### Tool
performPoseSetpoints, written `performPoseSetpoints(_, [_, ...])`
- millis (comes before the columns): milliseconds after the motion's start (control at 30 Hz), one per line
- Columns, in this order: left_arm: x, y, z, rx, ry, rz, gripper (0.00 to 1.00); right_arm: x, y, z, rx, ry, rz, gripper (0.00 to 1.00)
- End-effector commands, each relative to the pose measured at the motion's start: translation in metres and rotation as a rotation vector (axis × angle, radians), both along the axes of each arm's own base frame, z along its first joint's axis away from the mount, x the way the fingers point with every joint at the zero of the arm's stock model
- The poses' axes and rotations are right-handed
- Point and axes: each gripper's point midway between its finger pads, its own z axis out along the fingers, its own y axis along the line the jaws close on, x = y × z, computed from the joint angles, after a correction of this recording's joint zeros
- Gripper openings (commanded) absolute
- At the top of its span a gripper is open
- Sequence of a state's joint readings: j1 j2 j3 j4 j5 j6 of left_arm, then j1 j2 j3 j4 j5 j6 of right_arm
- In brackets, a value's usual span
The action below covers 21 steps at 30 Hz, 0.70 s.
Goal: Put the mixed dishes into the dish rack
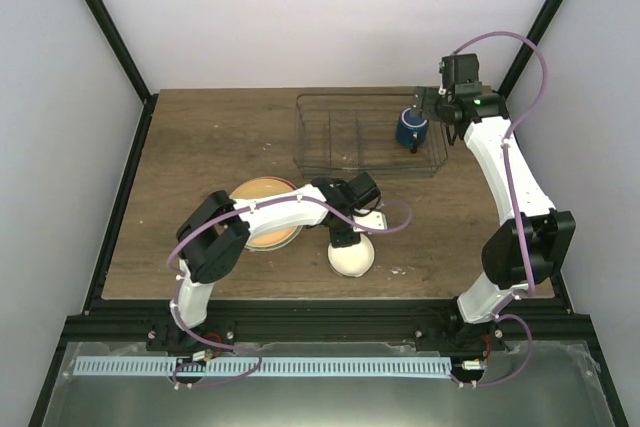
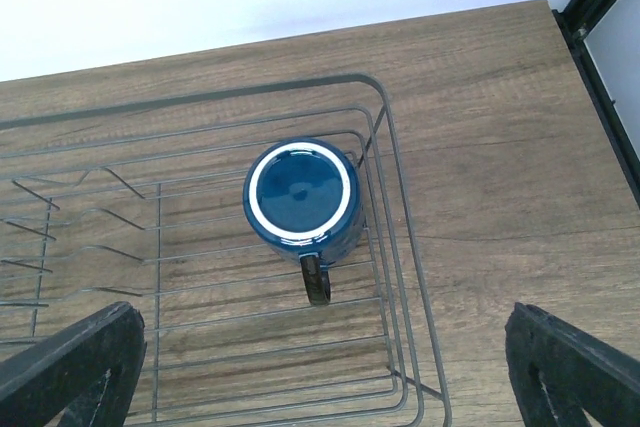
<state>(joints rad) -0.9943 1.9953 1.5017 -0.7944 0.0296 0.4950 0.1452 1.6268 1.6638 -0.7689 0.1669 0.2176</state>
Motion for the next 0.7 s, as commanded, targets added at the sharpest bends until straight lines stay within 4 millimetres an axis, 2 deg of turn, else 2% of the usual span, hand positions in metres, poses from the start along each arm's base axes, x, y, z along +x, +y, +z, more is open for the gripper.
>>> performPoseSetpoints(0, [0.004, -0.006, -0.005, -0.010, -0.009, -0.015, 0.02, -0.002, -0.002, 0.004, 0.001, -0.017, 0.012, 1.00])
performPoseSetpoints(200, [0.007, -0.004, -0.013, 0.027, -0.009, -0.005, 0.07, -0.002, -0.001, 0.004, 0.007, -0.018, 0.018, 1.00])
performPoseSetpoints(500, [0.009, -0.007, -0.009, 0.019, -0.012, 0.003, 0.33, -0.002, -0.001, 0.002, 0.010, -0.014, 0.024, 1.00])
performPoseSetpoints(667, [0.014, -0.005, 0.004, 0.025, -0.039, 0.023, 0.46, -0.002, 0.002, 0.000, 0.020, -0.010, 0.034, 1.00])
